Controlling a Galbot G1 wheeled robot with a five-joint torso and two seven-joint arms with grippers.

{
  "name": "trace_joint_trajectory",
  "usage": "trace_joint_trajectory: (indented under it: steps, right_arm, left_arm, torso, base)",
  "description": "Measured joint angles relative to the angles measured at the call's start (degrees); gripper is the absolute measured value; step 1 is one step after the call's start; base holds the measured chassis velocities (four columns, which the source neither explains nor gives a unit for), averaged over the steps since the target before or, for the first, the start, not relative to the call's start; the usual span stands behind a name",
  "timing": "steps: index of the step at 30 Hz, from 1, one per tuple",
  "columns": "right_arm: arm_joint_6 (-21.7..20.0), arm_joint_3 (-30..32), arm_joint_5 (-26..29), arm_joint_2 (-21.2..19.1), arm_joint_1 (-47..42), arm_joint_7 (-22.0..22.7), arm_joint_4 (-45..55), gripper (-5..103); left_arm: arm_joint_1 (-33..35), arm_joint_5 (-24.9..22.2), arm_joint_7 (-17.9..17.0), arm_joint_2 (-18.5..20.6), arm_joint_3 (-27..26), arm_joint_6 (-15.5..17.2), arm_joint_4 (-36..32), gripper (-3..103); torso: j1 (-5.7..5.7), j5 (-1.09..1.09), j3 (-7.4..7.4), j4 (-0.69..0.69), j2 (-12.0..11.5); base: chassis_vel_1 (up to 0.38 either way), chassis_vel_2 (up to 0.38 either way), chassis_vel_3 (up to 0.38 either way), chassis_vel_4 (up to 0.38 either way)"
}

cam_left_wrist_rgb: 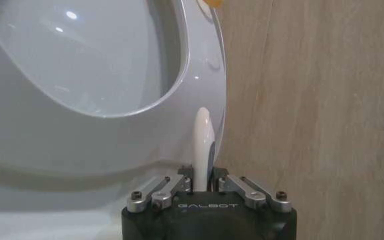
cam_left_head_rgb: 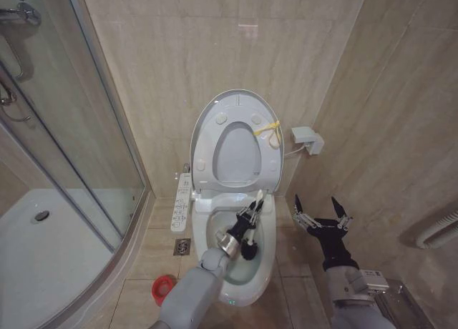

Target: Open the toilet lid, clean the toilet bowl with a toilet brush, close the toilet lid, and flush.

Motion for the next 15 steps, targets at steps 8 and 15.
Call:
trace_joint_trajectory:
  steps: [8,15]
  right_arm:
    - [0.0,0.0,0.0,0.0,0.0,0.0,0.0,100]
    - [0.0,0.0,0.0,0.0,0.0,0.0,0.0,100]
  left_arm:
    - [-1.28,-0.32,-0.26,-0.42,-0.61,0.41,-1.25,18]
    - [-0.59,0.11,-0.03,-0.48,-0.48,0.1,1.17,18]
  torso:
    - [0.0,0.0,0.0,-0.02,0.0]
    - [0.0,0.0,0.0,0.0,0.0]
  base:
    - [0.0,0.0,0.0,0.0]
    - [0.0,0.0,0.0,0.0]
